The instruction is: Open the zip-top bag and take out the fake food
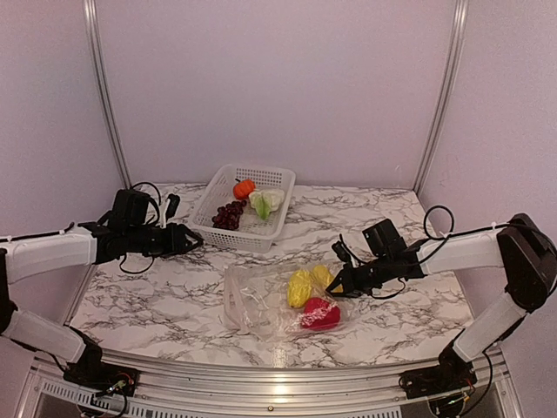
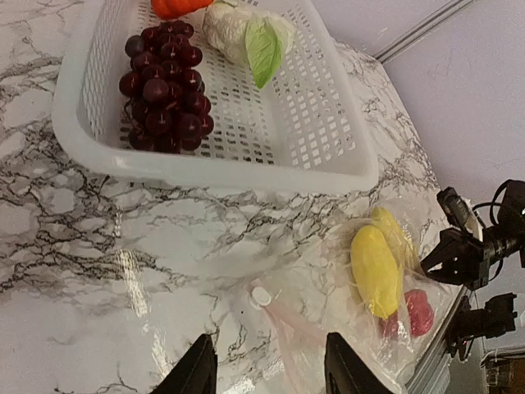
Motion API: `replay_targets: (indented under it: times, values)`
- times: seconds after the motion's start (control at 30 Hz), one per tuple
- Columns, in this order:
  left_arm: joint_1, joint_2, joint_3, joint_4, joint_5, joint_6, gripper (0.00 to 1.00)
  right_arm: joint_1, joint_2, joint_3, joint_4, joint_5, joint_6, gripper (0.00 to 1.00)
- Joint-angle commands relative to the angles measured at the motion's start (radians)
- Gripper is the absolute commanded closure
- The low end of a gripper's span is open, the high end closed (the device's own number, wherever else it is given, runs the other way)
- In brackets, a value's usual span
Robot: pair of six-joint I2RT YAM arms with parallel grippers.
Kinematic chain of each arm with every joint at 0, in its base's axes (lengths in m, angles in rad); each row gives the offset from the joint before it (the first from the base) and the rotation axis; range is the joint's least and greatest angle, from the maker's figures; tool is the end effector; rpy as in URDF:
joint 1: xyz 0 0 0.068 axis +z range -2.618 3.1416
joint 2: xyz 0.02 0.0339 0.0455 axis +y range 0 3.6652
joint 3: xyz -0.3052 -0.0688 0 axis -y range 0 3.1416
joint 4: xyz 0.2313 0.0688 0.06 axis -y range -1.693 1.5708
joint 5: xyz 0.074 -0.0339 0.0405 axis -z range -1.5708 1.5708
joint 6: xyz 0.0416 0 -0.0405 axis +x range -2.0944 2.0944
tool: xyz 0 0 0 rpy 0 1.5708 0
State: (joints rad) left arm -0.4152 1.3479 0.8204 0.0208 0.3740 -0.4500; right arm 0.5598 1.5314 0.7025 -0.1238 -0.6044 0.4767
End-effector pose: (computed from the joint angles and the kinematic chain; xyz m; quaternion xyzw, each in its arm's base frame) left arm 0.2511 -0.1273 0.2919 0.0796 0.8483 -0.3544 0.3854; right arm 0.2173 0.1641 0.2003 -0.1282 0.9049 0.3901 0.1118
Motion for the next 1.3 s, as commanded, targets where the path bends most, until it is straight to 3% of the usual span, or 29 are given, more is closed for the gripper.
replay_targets:
  times: [0.0, 0.23, 0.47, 1.07, 1.17, 1.27]
  values:
    - [-0.048, -0.144, -0.199, 0.041, 0.062, -0.032, 0.58, 0.018, 0.008, -0.01, 0.07, -0.028, 0.014, 1.0]
    - [-0.135, -0.231, -0.381, 0.172, 0.039, -0.169, 0.68, 0.031, 0.019, -0.007, 0.116, -0.04, 0.035, 1.0]
    - [-0.231, -0.097, -0.388, 0.334, 0.073, -0.228, 0.73, 0.033, 0.016, 0.0, 0.116, -0.037, 0.043, 1.0]
    - [-0.431, 0.506, -0.1, 0.699, 0.135, -0.313, 0.75, 0.046, 0.131, 0.048, 0.176, -0.093, 0.044, 1.0]
    - [-0.447, 0.578, -0.028, 0.696, 0.127, -0.306, 0.72, 0.049, 0.166, 0.061, 0.178, -0.096, 0.039, 1.0]
    - [-0.466, 0.628, 0.028, 0.69, 0.114, -0.301, 0.62, 0.048, 0.201, 0.087, 0.135, -0.086, 0.016, 1.0]
